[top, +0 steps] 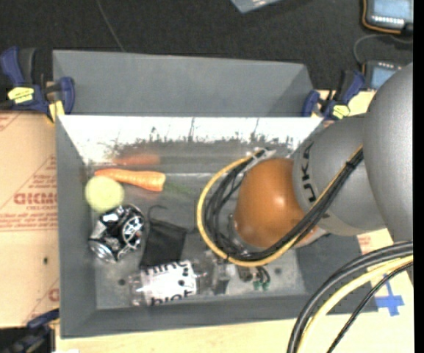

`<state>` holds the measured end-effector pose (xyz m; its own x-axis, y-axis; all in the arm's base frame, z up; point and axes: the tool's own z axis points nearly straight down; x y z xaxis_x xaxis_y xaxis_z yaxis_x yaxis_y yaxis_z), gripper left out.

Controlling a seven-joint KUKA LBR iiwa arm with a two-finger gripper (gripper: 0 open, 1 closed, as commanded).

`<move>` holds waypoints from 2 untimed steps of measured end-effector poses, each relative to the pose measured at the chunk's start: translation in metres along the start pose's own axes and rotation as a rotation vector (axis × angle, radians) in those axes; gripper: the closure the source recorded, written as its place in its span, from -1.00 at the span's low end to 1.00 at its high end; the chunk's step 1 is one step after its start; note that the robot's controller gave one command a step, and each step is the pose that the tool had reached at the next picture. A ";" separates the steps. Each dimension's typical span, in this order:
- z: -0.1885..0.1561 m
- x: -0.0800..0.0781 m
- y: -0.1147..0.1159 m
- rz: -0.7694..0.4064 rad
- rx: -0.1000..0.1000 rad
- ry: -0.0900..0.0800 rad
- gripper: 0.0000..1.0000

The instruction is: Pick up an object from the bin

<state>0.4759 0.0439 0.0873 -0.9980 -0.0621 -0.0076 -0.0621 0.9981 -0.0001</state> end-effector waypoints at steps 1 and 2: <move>-0.004 0.000 0.000 0.000 0.000 -0.002 1.00; -0.007 0.000 0.000 -0.001 0.000 -0.002 1.00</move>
Offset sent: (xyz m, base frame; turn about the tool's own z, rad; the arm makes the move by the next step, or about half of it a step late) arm -0.0001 0.0001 0.0179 0.0000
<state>0.4761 0.0438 0.0943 -0.9980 -0.0629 -0.0092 -0.0629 0.9980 -0.0002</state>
